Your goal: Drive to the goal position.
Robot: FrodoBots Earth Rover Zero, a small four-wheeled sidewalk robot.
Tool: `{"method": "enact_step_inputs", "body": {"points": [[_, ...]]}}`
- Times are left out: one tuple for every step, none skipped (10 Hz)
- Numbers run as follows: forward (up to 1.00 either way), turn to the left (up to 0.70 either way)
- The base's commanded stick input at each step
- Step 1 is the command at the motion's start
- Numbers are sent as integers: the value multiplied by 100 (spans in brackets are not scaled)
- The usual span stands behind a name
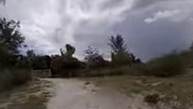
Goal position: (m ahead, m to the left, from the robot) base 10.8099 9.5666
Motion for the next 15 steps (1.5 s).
{"method": "enact_step_inputs", "body": {"points": [[85, 0], [85, 6], [85, 28], [85, 34], [85, 33], [85, 4], [85, 0], [85, 17], [85, 34], [85, 2], [85, 0], [85, 19], [85, 34], [85, 9], [85, 1]]}}
